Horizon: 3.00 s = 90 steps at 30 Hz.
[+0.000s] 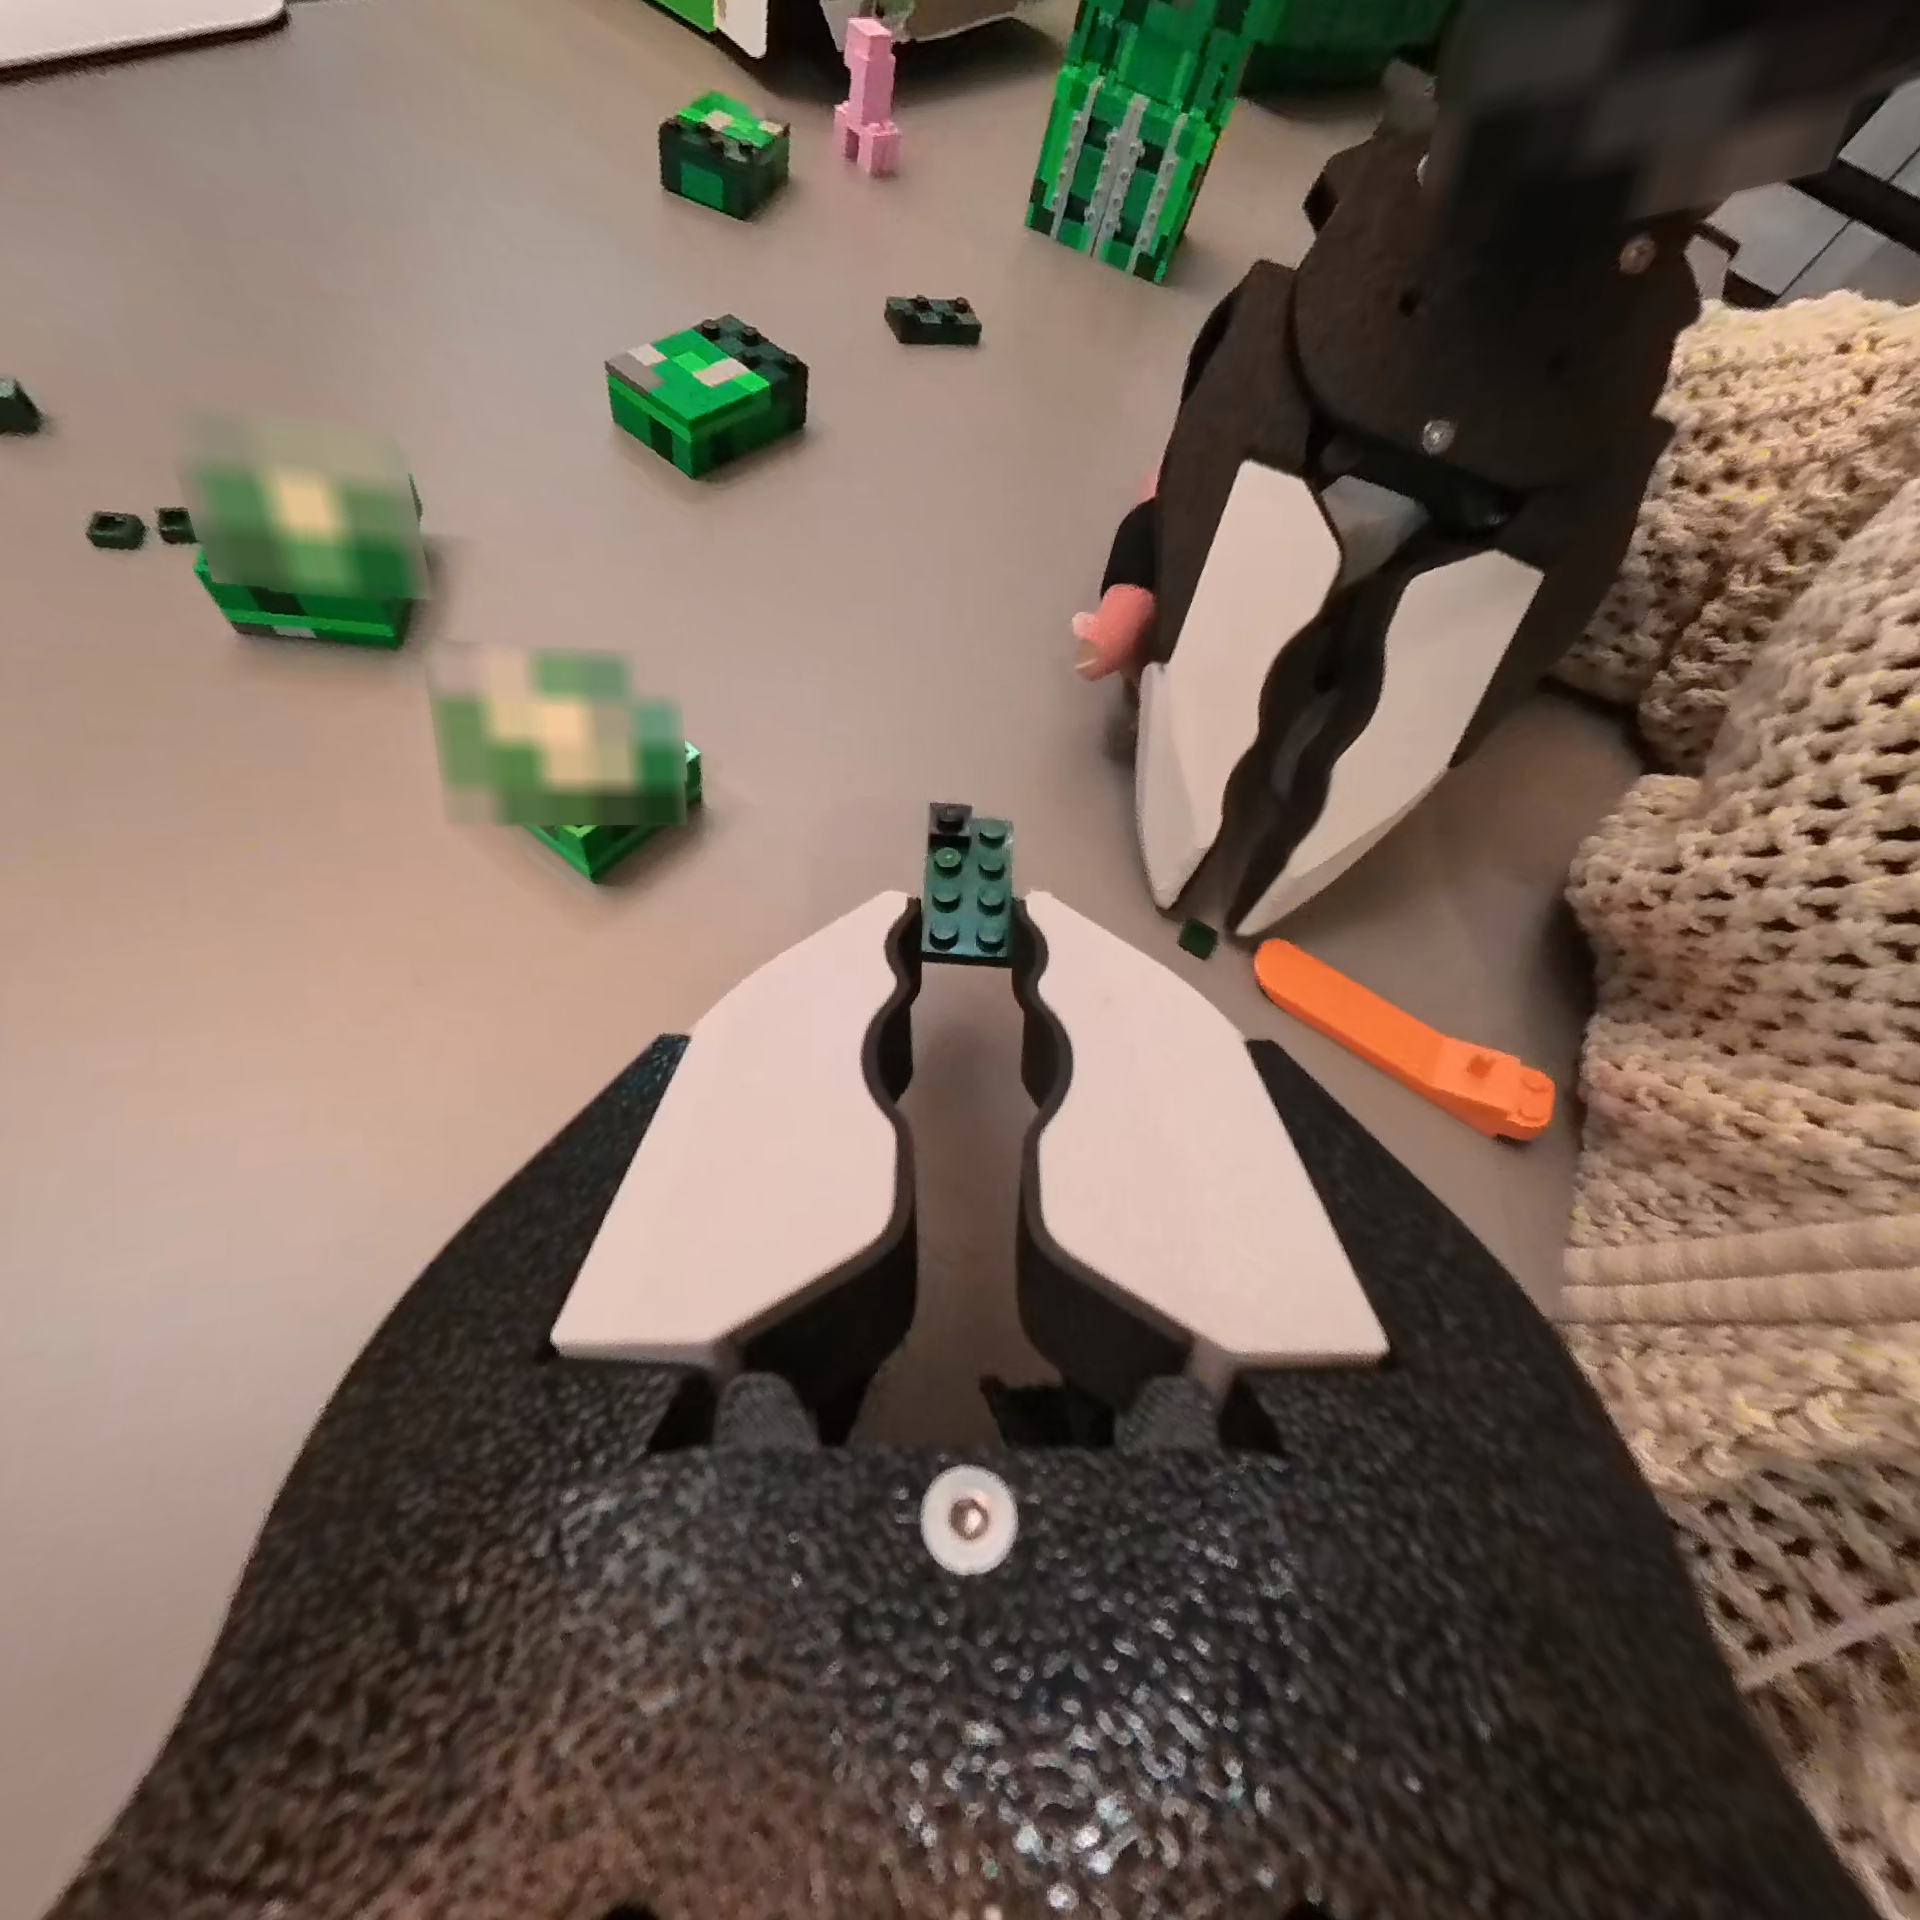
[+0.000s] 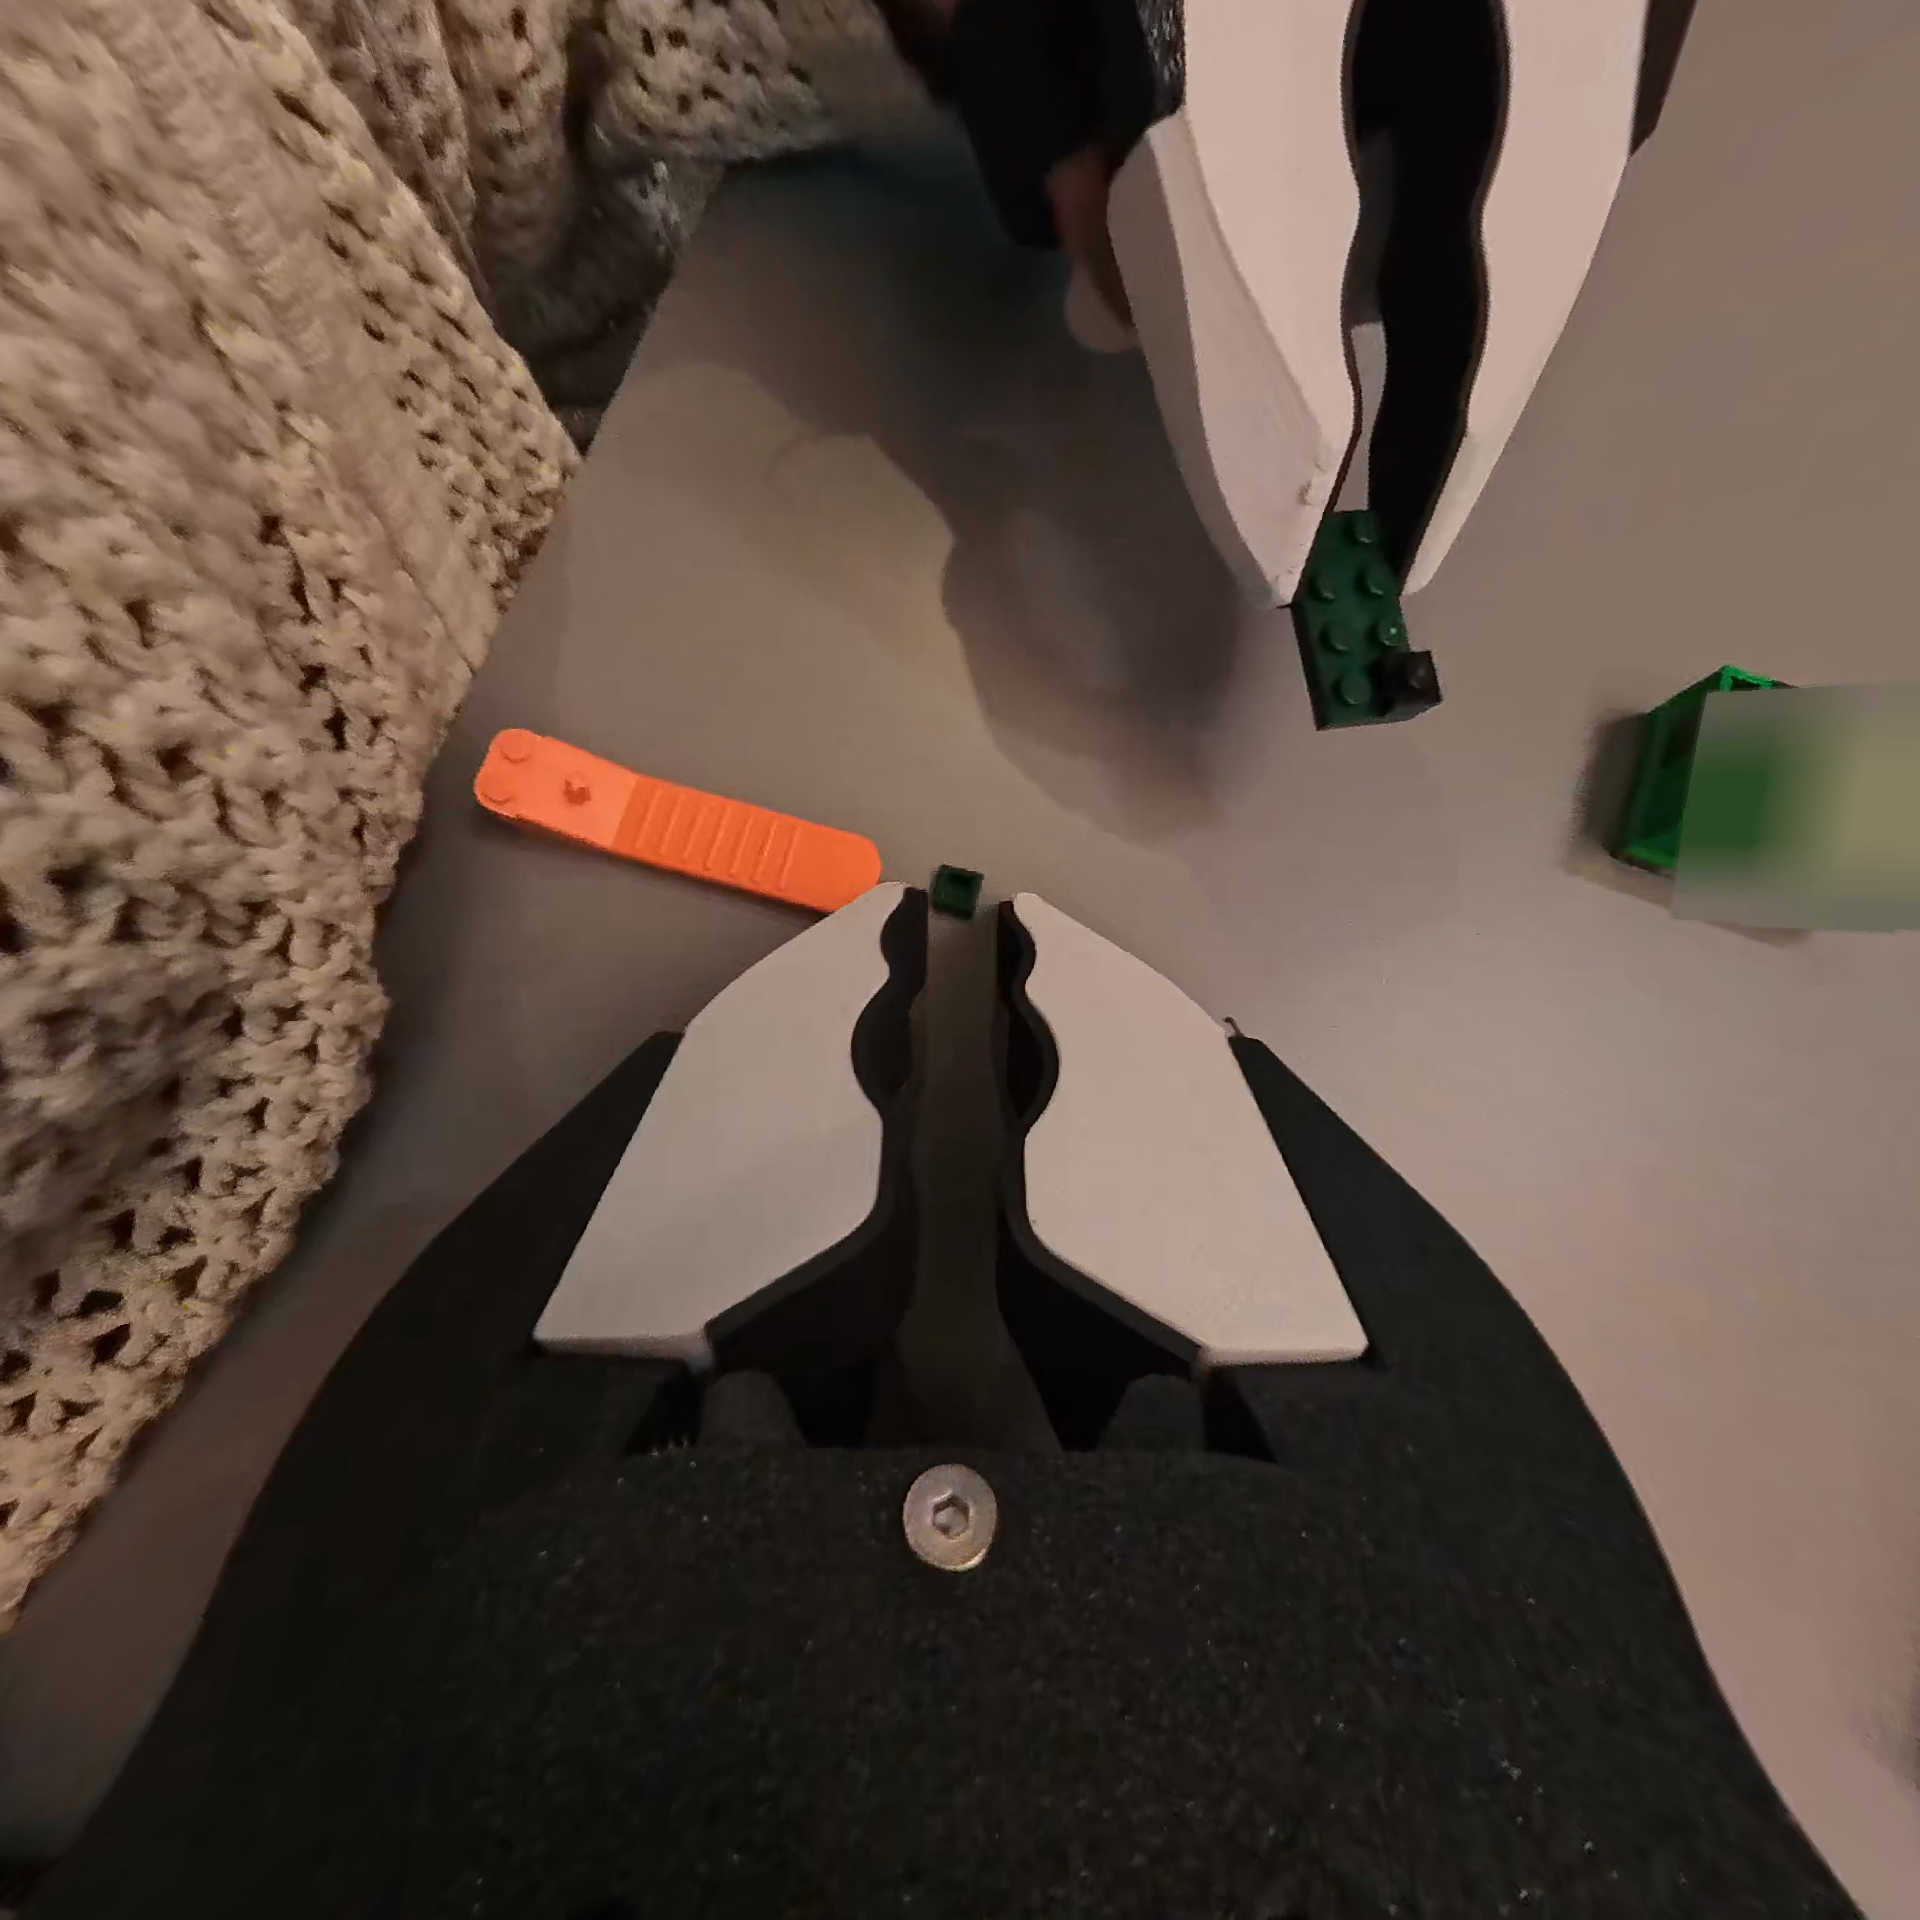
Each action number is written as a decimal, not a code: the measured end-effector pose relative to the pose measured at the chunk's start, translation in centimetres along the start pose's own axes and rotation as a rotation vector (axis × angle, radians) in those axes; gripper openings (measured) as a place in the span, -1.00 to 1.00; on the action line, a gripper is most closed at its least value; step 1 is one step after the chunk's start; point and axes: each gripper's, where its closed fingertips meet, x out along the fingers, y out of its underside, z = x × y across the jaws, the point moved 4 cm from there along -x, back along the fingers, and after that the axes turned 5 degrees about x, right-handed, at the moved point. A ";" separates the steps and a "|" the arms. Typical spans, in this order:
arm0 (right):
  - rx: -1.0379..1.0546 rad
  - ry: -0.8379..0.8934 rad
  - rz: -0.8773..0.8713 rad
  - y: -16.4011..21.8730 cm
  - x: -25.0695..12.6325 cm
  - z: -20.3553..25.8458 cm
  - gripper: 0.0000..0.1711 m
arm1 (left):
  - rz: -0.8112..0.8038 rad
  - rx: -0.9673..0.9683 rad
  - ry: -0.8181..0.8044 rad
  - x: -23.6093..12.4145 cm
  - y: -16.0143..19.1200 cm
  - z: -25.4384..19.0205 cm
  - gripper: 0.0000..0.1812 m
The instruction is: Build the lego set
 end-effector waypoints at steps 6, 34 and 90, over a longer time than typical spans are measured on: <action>-0.036 0.046 0.054 -0.5 0.5 -0.2 -0.91 | 0.061 0.063 0.102 0.2 0.2 -2.2 -0.83; 0.053 0.058 0.476 2.3 -4.8 -1.9 -0.92 | 0.164 0.146 0.102 1.1 0.9 -2.6 -0.83; 0.106 0.144 -0.131 5.3 -6.6 -1.0 -0.91 | 0.166 0.107 0.257 5.7 -0.5 -4.7 -0.83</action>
